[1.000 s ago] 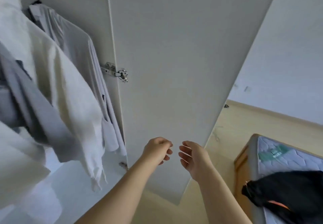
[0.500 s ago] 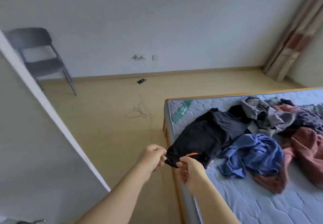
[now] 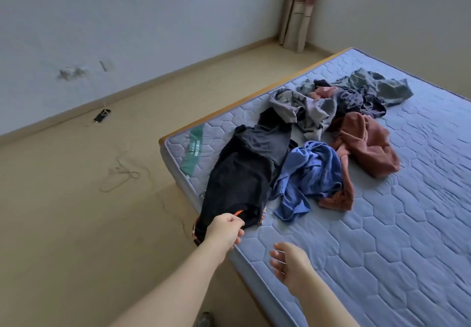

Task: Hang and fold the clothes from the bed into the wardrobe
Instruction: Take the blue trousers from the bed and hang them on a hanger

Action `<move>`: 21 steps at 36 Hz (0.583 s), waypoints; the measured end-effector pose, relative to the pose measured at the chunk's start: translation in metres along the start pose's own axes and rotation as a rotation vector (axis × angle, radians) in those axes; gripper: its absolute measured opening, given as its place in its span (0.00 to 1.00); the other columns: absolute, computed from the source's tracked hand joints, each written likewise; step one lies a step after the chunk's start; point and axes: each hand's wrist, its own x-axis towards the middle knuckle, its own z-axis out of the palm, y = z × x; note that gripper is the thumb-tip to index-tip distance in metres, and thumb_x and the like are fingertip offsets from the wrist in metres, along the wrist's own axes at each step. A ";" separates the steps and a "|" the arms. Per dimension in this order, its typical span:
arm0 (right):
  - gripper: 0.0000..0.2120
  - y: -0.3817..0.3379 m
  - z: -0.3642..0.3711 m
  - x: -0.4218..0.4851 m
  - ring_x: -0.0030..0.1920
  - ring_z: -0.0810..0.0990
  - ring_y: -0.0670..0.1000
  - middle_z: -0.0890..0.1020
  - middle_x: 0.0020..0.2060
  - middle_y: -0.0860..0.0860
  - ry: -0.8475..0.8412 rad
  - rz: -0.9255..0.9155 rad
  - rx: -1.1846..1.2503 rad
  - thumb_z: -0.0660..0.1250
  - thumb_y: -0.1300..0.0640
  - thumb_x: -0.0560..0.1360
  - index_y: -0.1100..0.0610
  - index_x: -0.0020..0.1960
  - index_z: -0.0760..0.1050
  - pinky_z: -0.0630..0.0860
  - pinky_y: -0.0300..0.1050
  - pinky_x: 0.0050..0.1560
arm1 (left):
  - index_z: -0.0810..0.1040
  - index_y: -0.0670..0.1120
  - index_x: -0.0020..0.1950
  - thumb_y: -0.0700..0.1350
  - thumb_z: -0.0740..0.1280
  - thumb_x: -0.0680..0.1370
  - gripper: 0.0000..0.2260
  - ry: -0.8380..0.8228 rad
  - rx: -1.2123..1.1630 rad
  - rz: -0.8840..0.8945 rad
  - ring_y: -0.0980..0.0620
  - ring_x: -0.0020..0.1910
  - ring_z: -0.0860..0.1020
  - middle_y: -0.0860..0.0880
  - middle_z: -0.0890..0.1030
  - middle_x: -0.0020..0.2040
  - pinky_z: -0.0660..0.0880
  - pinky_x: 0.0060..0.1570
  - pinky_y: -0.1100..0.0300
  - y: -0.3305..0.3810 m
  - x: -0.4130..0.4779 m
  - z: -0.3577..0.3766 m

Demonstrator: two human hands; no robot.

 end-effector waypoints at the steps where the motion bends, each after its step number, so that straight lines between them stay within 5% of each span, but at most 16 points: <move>1: 0.05 -0.001 -0.003 0.004 0.26 0.66 0.49 0.71 0.29 0.52 0.016 0.009 0.009 0.59 0.64 0.77 0.58 0.43 0.69 0.60 0.34 0.27 | 0.75 0.45 0.42 0.41 0.61 0.78 0.06 -0.012 0.021 -0.007 0.55 0.27 0.69 0.49 0.75 0.34 0.64 0.24 0.67 0.000 0.006 0.005; 15: 0.07 -0.037 -0.078 0.097 0.25 0.63 0.48 0.68 0.29 0.52 0.113 0.158 0.109 0.56 0.64 0.78 0.58 0.42 0.69 0.56 0.36 0.28 | 0.73 0.46 0.41 0.40 0.61 0.78 0.06 -0.109 0.136 -0.211 0.55 0.27 0.67 0.49 0.74 0.33 0.61 0.25 0.66 0.001 0.092 0.113; 18: 0.08 -0.044 -0.095 0.126 0.23 0.67 0.47 0.70 0.27 0.50 0.143 0.206 0.140 0.57 0.63 0.77 0.57 0.39 0.69 0.60 0.33 0.22 | 0.72 0.46 0.41 0.41 0.61 0.79 0.06 -0.113 0.135 -0.249 0.55 0.27 0.67 0.49 0.73 0.33 0.61 0.25 0.66 0.001 0.117 0.140; 21: 0.09 -0.052 -0.106 0.155 0.28 0.70 0.48 0.73 0.30 0.50 0.175 0.257 0.188 0.58 0.62 0.78 0.57 0.39 0.69 0.64 0.36 0.26 | 0.71 0.47 0.38 0.41 0.62 0.78 0.09 -0.111 0.157 -0.254 0.55 0.27 0.68 0.49 0.74 0.33 0.61 0.24 0.67 -0.004 0.146 0.163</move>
